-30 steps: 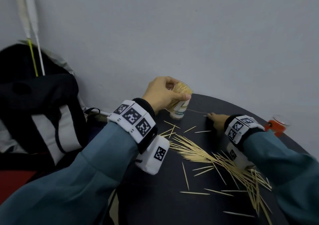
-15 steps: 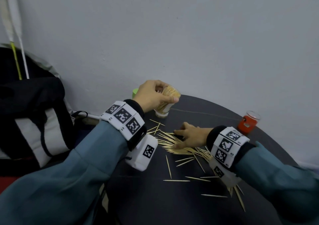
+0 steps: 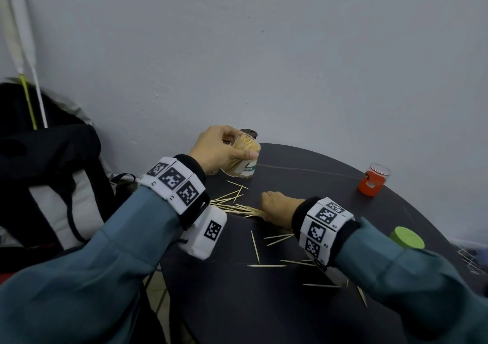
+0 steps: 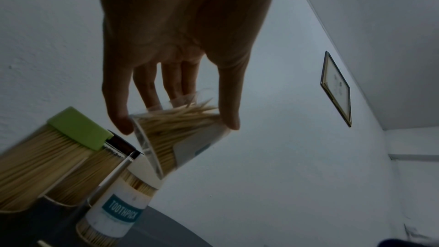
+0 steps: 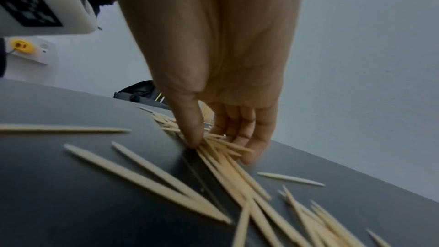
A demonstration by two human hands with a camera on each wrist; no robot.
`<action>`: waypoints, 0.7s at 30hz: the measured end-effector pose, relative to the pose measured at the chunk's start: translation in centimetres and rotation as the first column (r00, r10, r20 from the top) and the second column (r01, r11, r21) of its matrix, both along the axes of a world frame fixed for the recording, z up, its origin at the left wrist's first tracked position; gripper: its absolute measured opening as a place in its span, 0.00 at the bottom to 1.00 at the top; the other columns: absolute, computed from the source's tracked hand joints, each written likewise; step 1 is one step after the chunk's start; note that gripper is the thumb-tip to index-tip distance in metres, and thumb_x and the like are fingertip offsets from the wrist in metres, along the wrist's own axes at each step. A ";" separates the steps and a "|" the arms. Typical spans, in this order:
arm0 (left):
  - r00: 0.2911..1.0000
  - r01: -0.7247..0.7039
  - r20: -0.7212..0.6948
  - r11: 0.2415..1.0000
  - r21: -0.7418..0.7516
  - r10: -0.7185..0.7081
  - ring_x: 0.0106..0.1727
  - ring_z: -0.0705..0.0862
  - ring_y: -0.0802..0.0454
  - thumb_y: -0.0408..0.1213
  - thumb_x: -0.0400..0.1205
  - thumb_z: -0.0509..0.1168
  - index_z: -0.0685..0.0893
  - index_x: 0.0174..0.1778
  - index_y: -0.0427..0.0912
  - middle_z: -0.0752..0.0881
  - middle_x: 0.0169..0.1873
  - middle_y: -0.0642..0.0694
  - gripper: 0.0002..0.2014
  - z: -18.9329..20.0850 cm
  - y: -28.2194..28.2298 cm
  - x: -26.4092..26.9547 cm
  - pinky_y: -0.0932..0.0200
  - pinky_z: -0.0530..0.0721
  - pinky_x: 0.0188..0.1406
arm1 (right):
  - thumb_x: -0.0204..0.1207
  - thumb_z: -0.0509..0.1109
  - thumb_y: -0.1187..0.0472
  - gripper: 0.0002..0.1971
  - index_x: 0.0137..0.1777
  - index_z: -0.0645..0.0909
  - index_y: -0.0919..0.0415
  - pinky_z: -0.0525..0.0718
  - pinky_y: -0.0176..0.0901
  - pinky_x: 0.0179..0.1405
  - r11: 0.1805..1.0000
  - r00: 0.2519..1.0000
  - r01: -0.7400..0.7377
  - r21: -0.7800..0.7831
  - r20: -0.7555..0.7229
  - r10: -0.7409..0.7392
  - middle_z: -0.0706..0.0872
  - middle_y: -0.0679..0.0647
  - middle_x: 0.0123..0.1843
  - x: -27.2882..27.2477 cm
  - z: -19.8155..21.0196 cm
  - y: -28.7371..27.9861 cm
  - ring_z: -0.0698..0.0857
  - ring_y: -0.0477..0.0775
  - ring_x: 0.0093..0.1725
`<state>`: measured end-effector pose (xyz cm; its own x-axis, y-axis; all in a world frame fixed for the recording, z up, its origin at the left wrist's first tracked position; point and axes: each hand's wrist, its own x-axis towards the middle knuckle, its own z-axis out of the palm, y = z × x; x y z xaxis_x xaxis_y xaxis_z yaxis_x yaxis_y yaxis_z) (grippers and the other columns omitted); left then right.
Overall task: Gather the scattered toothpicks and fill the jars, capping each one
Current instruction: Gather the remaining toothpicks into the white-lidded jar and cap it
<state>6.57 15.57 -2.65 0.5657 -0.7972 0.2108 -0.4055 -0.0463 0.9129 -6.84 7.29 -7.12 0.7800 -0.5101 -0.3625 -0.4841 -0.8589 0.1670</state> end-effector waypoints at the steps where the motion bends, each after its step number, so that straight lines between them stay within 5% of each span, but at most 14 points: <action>1: 1.000 -0.002 -0.002 1.000 -0.002 0.002 0.60 0.82 0.49 0.39 0.66 0.80 0.83 0.60 0.40 0.84 0.52 0.46 0.26 0.0 0.0 0.0 0.51 0.81 0.63 | 0.84 0.55 0.63 0.20 0.72 0.62 0.74 0.66 0.49 0.71 1.000 1.000 0.012 -0.003 -0.003 -0.012 0.67 0.68 0.74 0.1 -0.1 0.0 0.67 0.64 0.74; 8: 1.000 0.004 -0.006 1.000 0.006 -0.004 0.61 0.82 0.48 0.39 0.66 0.80 0.83 0.62 0.40 0.85 0.56 0.43 0.28 0.0 0.0 -0.1 0.47 0.81 0.64 | 0.82 0.57 0.71 0.22 0.74 0.60 0.76 0.65 0.51 0.73 0.999 0.999 0.026 -0.021 -0.024 -0.027 0.66 0.67 0.74 0.0 -0.5 0.3 0.66 0.65 0.75; 15: 1.000 0.010 0.002 1.000 -0.003 -0.010 0.59 0.81 0.51 0.38 0.67 0.79 0.83 0.62 0.39 0.84 0.53 0.46 0.27 0.1 -0.1 0.0 0.55 0.80 0.60 | 0.81 0.56 0.72 0.20 0.72 0.61 0.74 0.69 0.55 0.72 0.997 0.997 0.079 0.025 -0.007 -0.079 0.67 0.68 0.73 -0.4 -0.4 -0.6 0.70 0.65 0.73; 21: 1.000 0.017 0.019 1.000 0.002 -0.018 0.61 0.80 0.50 0.39 0.67 0.79 0.82 0.63 0.39 0.84 0.56 0.44 0.28 0.0 -0.4 -0.3 0.55 0.80 0.61 | 0.84 0.54 0.67 0.16 0.69 0.67 0.70 0.72 0.44 0.61 0.977 0.974 0.143 0.160 0.153 -0.168 0.75 0.64 0.66 -2.3 0.7 -2.0 0.76 0.61 0.65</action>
<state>6.28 15.12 -2.67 0.5475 -0.8074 0.2199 -0.4237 -0.0409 0.9049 -9.15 5.28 -6.38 0.7505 -0.5804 -0.3160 -0.6238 -0.7801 -0.0488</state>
